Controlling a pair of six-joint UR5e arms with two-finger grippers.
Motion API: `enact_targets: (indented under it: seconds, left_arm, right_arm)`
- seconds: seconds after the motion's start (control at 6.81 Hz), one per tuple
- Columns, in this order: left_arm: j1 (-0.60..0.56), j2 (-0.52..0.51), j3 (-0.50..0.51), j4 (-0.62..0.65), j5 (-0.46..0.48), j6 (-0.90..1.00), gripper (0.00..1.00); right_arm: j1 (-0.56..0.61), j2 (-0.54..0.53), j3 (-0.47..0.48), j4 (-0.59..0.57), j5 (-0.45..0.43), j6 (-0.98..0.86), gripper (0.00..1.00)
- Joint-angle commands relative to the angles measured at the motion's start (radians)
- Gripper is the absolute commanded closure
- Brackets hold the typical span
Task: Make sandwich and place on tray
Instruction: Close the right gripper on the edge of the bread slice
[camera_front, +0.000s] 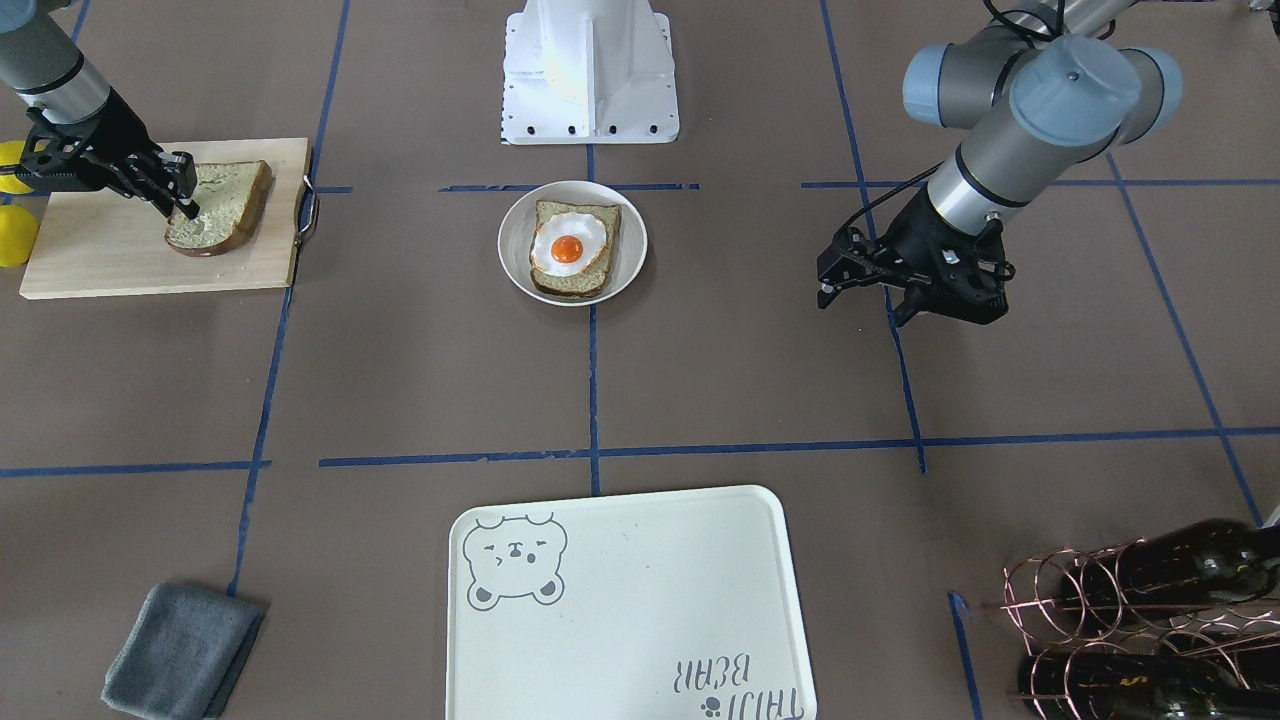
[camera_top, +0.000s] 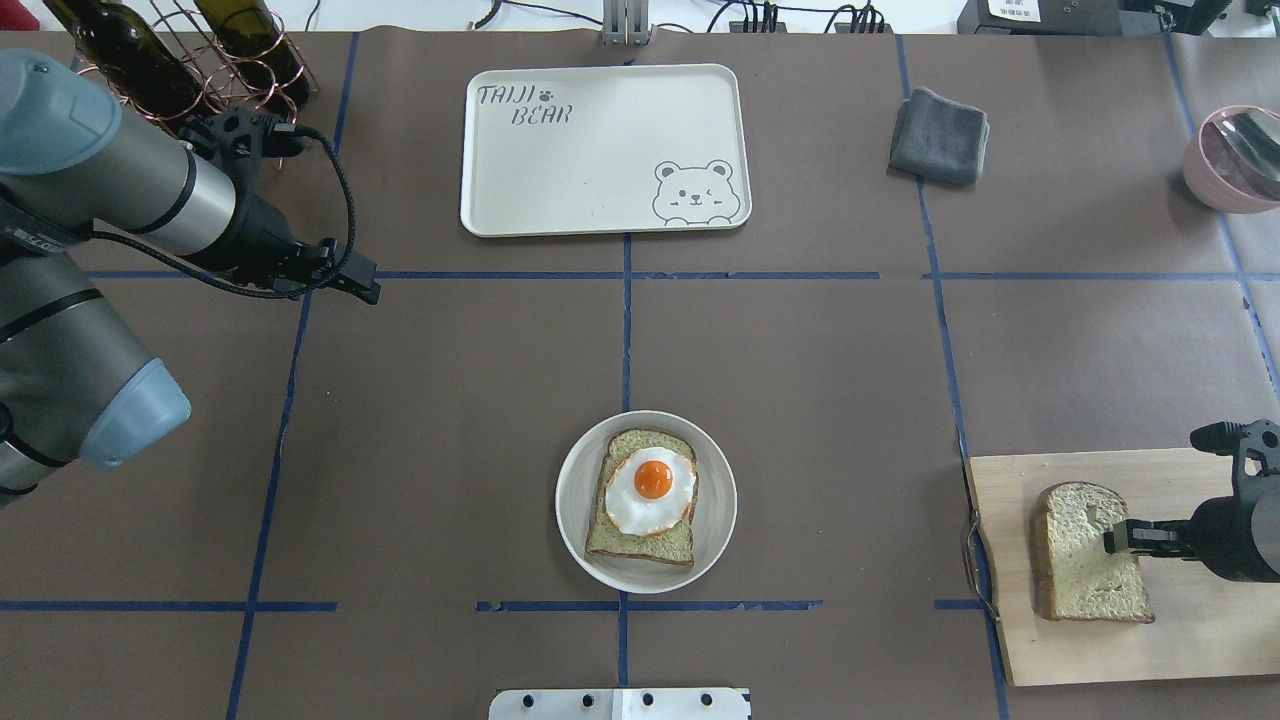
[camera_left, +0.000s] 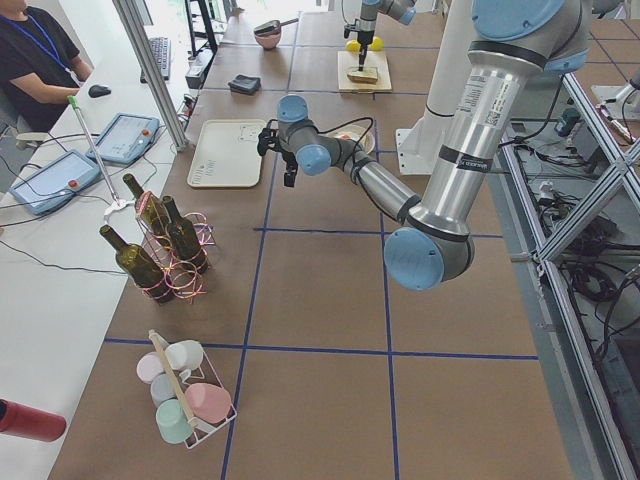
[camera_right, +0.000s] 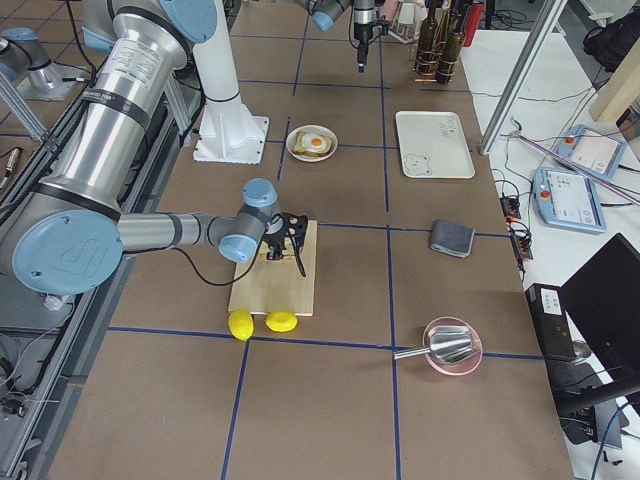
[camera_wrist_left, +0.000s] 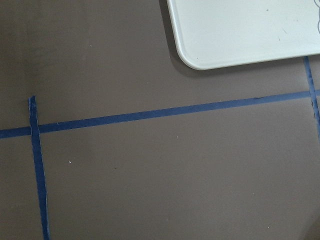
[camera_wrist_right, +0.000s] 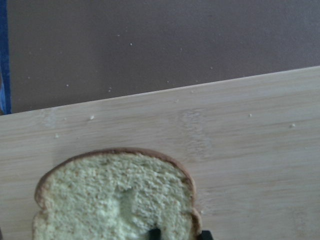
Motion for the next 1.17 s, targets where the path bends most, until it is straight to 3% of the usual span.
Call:
enact_targets:
  seconds: [0.0, 1.03]
  left_arm:
    - [0.0, 0.0, 0.0, 0.0, 0.0, 0.0, 0.0]
    - [0.0, -0.001, 0.009, 0.0, 0.0, 0.005, 0.0]
  right_arm:
    - [0.0, -0.005, -0.001, 0.0, 0.002, -0.001, 0.62]
    - [0.008, -0.021, 0.002, 0.02, 0.014, -0.001, 0.61]
